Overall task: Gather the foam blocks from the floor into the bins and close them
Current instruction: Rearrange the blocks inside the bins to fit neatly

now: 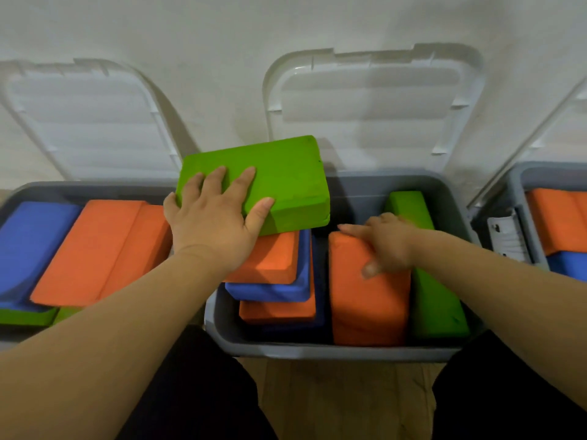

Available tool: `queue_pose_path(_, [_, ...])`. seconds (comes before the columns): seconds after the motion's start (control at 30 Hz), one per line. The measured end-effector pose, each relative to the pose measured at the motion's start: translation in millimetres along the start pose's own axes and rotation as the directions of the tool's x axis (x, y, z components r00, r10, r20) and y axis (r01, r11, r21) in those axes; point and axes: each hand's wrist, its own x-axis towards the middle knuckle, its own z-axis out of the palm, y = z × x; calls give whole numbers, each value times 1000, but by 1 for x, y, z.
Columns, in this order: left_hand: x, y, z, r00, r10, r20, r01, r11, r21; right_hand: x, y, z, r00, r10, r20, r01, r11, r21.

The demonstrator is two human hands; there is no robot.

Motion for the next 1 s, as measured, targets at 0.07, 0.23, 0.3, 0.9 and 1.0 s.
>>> queue_pose_path(0.07, [-7, 0, -1, 1000, 2, 2, -2, 1000, -4, -23, 1, -6, 999, -43, 3, 43, 995, 93])
queue_pose_path(0.23, [-20, 1, -7, 998, -6, 59, 8, 1000, -29, -95, 0, -34, 996, 21, -90, -7, 987, 161])
queue_pose_path(0.3, [-23, 0, -10, 996, -10, 85, 13, 999, -32, -124, -3, -53, 979, 74, -191, -32, 976, 215])
queue_pose_path(0.9, [-32, 1, -42, 949, 57, 311, -26, 995, -101, -205, -76, -150, 382, 277, -882, 180, 913, 365])
queue_pose_path(1.0, [-31, -5, -47, 971, 79, 226, -22, 969, -246, -190, -96, -148, 335, 450, -828, 395, 730, 557])
